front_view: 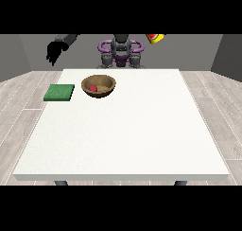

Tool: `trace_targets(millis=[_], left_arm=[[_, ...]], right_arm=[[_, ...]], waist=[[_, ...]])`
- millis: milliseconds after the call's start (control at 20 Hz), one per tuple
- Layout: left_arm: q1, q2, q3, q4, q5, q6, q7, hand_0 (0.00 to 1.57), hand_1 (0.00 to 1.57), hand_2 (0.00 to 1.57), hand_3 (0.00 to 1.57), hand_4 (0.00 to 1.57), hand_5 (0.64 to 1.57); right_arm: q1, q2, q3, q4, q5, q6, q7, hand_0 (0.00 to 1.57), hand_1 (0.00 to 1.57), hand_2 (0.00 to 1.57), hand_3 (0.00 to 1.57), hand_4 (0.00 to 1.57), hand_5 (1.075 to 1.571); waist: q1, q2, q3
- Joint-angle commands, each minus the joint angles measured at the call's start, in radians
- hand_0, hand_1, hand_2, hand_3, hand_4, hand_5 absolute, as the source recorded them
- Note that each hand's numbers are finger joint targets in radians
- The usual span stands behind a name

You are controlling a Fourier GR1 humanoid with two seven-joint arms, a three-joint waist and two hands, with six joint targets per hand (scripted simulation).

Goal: Pick the cup and pour the ball into the bowl, then pick the bowl and place it on the pad

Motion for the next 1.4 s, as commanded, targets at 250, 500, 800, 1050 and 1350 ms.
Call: trace_targets(millis=[250, 500, 800, 1050, 1350], left_arm=[[0.022, 0.191, 0.337, -0.062, 0.504, -0.416, -0.121, 0.00, 0.00, 0.00, 0.00, 1.06, 1.561], [0.001, 0.302, 0.403, -0.066, 0.577, -0.513, -0.120, 0.00, 0.00, 0.00, 0.00, 1.05, 1.558], [0.115, 0.385, 0.460, -0.073, 0.629, -0.565, -0.143, 0.00, 0.00, 0.00, 0.00, 1.00, 1.544], [0.099, 0.353, 0.421, -0.192, 0.652, -0.537, -0.086, 0.00, 0.00, 0.00, 0.00, 1.01, 1.535], [0.111, 0.449, 0.490, -0.160, 0.694, -0.569, -0.130, 0.00, 0.00, 0.00, 0.00, 1.02, 1.536]], right_arm=[[0.045, 0.117, 0.014, 0.032, 0.032, -0.086, -0.097, 0.00, 0.00, 0.00, 0.00, 0.73, 1.566], [0.005, 0.171, 0.008, 0.128, 0.039, -0.092, -0.260, 0.00, 0.00, 0.00, 0.00, 0.74, 1.568], [-0.069, 0.180, 0.060, 0.215, 0.067, -0.098, -0.264, 0.00, 0.00, 0.00, 0.00, 0.60, 1.557], [-0.099, 0.162, 0.011, 0.412, 0.059, -0.061, -0.431, 0.00, 0.00, 0.00, 0.00, 0.55, 1.558], [-0.227, 0.131, 0.004, 0.474, 0.044, -0.069, -0.426, 0.00, 0.00, 0.00, 0.00, 0.48, 1.548]], waist=[[0.104, 0.094, 0.0109], [0.116, 0.202, 0.0128], [0.042, 0.181, 0.0124], [0.100, 0.236, 0.0136], [0.056, 0.306, 0.0129]])
